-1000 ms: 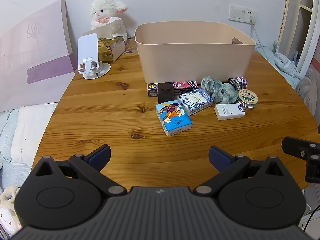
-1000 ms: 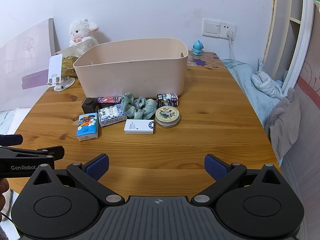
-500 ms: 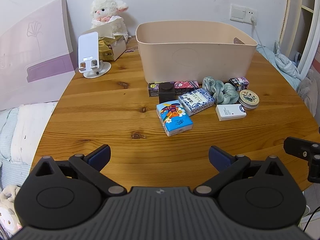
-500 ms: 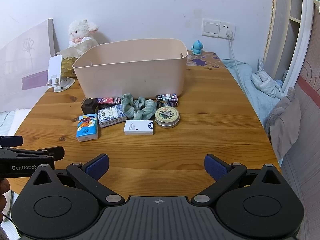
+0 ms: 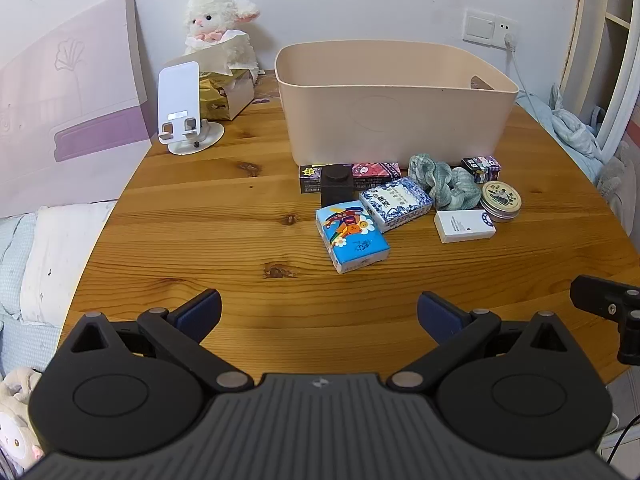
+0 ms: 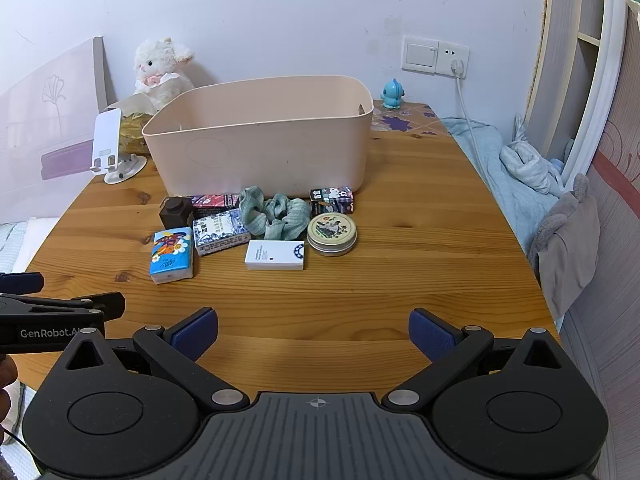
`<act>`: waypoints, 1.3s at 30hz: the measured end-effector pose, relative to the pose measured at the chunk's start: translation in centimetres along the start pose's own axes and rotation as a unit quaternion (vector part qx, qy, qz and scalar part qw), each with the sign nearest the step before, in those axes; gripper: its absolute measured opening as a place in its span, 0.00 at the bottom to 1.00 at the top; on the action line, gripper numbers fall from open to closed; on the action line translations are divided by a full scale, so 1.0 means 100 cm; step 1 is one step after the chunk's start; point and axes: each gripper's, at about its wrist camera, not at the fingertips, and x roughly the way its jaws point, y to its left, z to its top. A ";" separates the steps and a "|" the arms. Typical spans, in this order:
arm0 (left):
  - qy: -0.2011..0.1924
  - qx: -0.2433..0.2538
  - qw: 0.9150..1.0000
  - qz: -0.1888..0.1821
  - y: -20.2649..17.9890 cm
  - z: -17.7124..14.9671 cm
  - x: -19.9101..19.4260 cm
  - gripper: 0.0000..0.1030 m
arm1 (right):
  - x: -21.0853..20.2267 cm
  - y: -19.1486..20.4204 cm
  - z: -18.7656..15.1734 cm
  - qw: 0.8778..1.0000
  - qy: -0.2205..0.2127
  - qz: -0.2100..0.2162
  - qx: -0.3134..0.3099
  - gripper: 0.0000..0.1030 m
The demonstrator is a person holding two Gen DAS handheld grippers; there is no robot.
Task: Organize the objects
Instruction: 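Move both tools toward the items in front of the beige basket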
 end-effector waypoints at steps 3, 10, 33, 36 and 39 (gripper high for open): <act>0.000 0.000 1.000 0.000 0.000 0.000 0.000 1.00 | 0.000 0.000 0.000 1.000 0.000 0.000 0.001 1.00; 0.000 0.000 1.000 0.000 0.000 0.000 0.000 1.00 | 0.002 -0.002 0.000 1.000 0.000 -0.002 0.003 1.00; 0.010 -0.008 1.000 0.000 0.002 0.005 0.013 1.00 | 0.010 -0.006 0.003 1.000 0.005 -0.004 0.005 1.00; 0.013 -0.009 1.000 0.000 0.002 0.007 0.017 1.00 | 0.015 -0.005 0.006 1.000 0.008 -0.004 0.005 1.00; 0.017 -0.012 1.000 0.000 0.003 0.009 0.021 1.00 | 0.021 -0.005 0.009 1.000 0.011 -0.006 0.006 1.00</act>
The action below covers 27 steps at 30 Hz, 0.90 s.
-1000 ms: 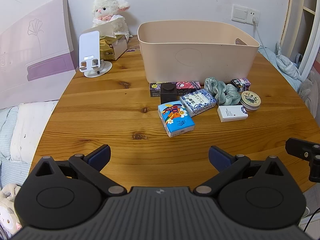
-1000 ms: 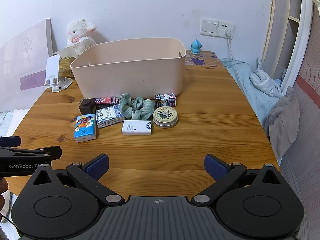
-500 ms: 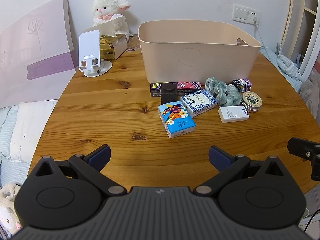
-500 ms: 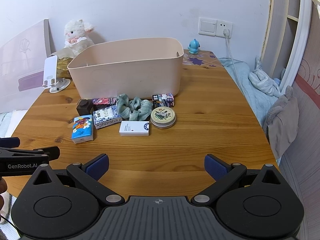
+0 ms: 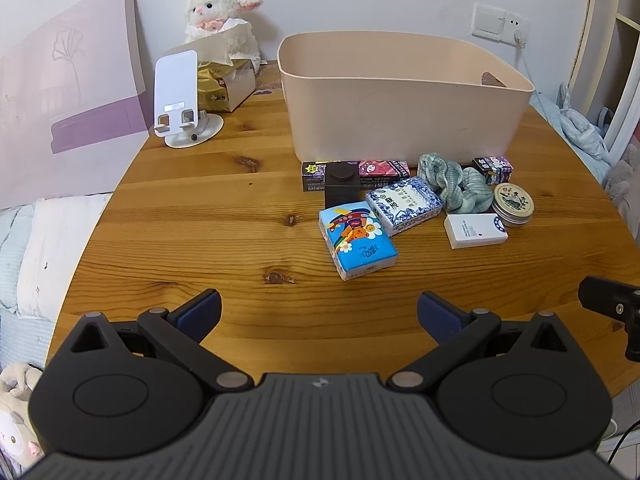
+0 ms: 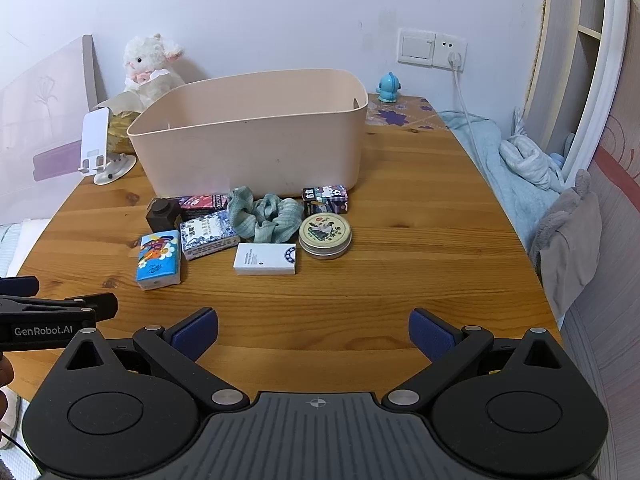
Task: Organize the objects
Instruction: 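Move both tools toward the items in front of the beige basket, then grasp the blue cartoon tissue pack with left tool while right tool grasps the round tin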
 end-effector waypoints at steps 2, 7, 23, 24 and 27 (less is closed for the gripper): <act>0.004 -0.002 1.000 0.000 0.001 0.002 0.004 1.00 | 0.004 0.001 0.002 1.000 0.002 -0.001 0.001 1.00; 0.015 -0.009 1.000 -0.001 0.002 0.008 0.016 1.00 | 0.013 -0.003 0.007 1.000 0.003 0.001 0.008 1.00; 0.056 -0.027 0.998 -0.017 -0.005 0.030 0.072 1.00 | 0.074 -0.021 0.030 1.000 0.001 -0.029 -0.007 1.00; 0.058 -0.027 0.998 -0.017 -0.005 0.032 0.076 1.00 | 0.079 -0.022 0.032 0.999 0.002 -0.032 -0.009 1.00; 0.066 -0.026 0.997 -0.017 -0.007 0.035 0.088 1.00 | 0.094 -0.024 0.034 0.999 0.006 -0.044 -0.021 1.00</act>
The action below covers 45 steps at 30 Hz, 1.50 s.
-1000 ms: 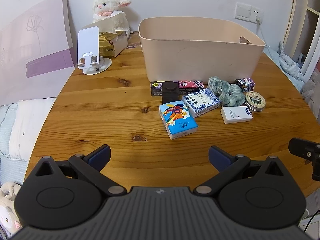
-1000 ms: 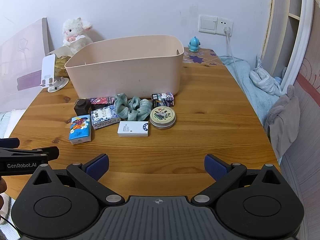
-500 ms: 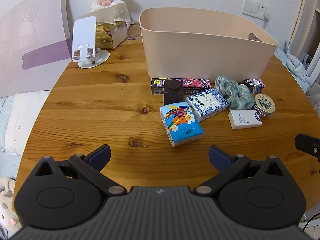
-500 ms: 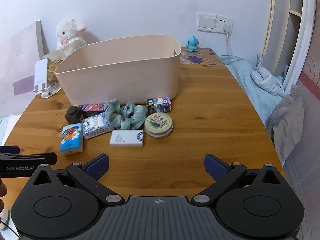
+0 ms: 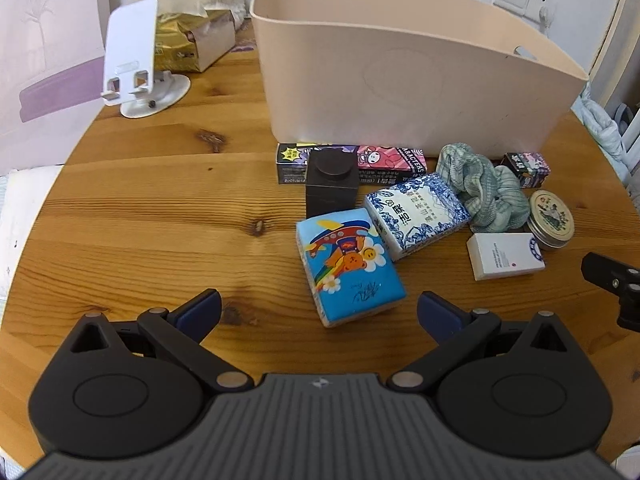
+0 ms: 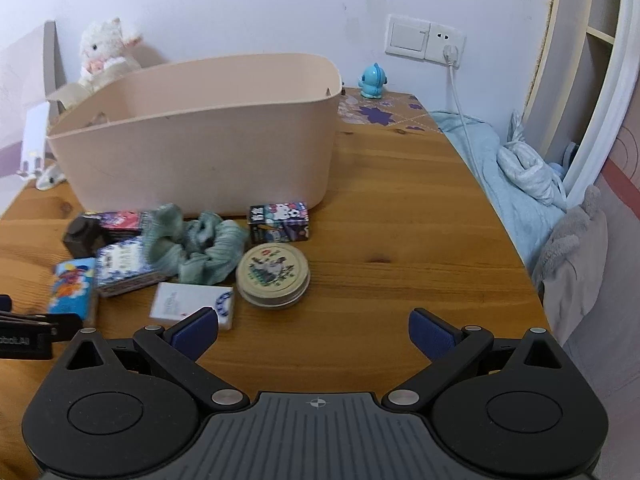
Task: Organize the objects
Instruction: 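Grasp the blue cartoon tissue pack with left tool while right tool grasps the round tin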
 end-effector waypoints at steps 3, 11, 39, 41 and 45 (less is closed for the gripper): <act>0.008 -0.002 1.000 -0.003 0.000 0.003 0.010 1.00 | 0.013 0.000 0.002 1.000 0.005 -0.008 -0.012 1.00; 0.018 0.001 1.000 0.007 -0.001 0.006 0.027 1.00 | 0.038 0.005 0.006 0.999 0.019 -0.010 -0.033 1.00; -0.021 0.017 0.999 -0.018 0.012 0.008 0.013 0.45 | 0.026 0.019 0.011 0.999 -0.020 0.030 -0.014 0.50; -0.036 0.016 0.999 -0.016 0.016 0.010 0.003 0.45 | 0.014 0.016 0.014 0.999 -0.032 0.034 -0.007 0.50; -0.072 0.020 0.997 -0.022 0.021 0.020 -0.023 0.45 | -0.010 0.017 0.024 0.997 -0.064 0.038 -0.003 0.50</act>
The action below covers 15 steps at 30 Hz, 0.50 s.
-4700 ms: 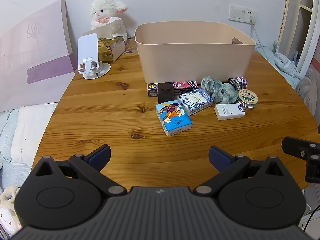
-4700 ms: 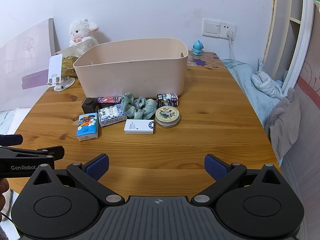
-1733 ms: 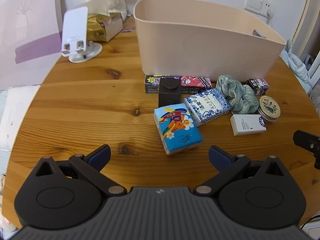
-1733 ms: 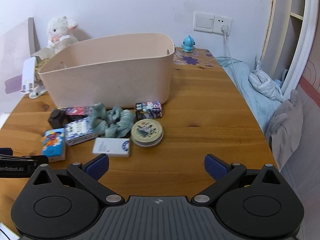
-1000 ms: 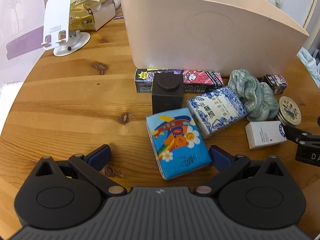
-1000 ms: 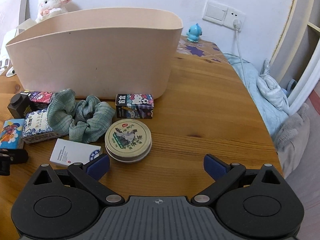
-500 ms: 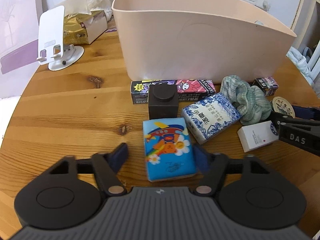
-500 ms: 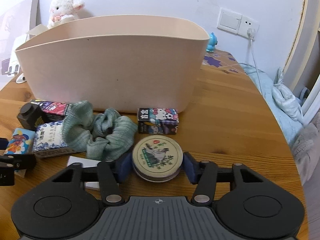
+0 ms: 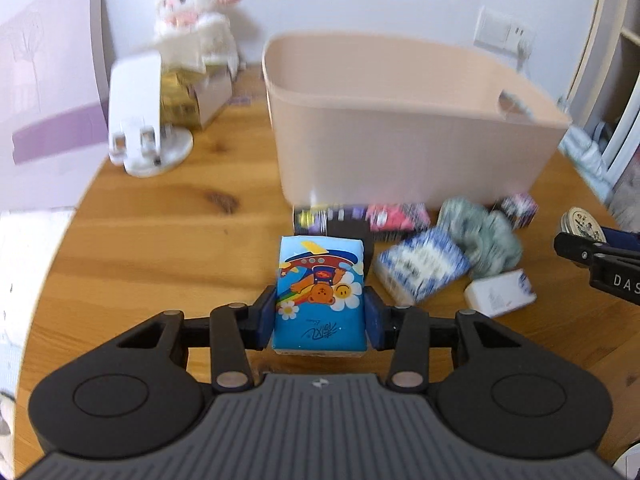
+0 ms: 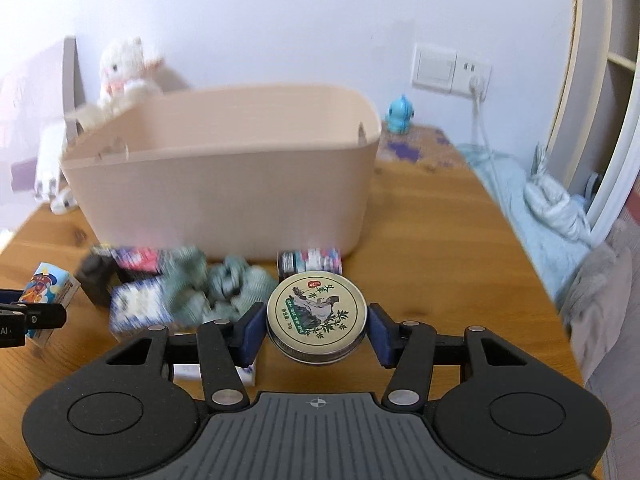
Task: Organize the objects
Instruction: 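Carry tissue pack and tin into the beige basket and open both tools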
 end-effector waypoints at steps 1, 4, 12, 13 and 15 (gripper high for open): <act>-0.010 0.001 1.000 -0.001 0.000 0.004 -0.006 0.45 | -0.004 0.001 0.005 1.000 -0.007 0.001 0.000 0.50; -0.046 0.008 0.999 -0.003 0.000 0.017 -0.026 0.45 | -0.016 0.001 0.020 0.999 -0.033 0.001 -0.002 0.50; -0.116 0.017 0.993 0.003 -0.008 0.066 -0.047 0.45 | -0.027 0.003 0.062 0.996 -0.092 -0.010 0.000 0.50; -0.123 0.019 0.992 0.005 -0.010 0.071 -0.047 0.45 | -0.026 0.002 0.068 0.995 -0.098 -0.012 0.000 0.50; -0.131 0.021 0.991 0.000 -0.013 0.084 -0.047 0.45 | -0.023 0.002 0.078 0.994 -0.107 -0.011 0.002 0.50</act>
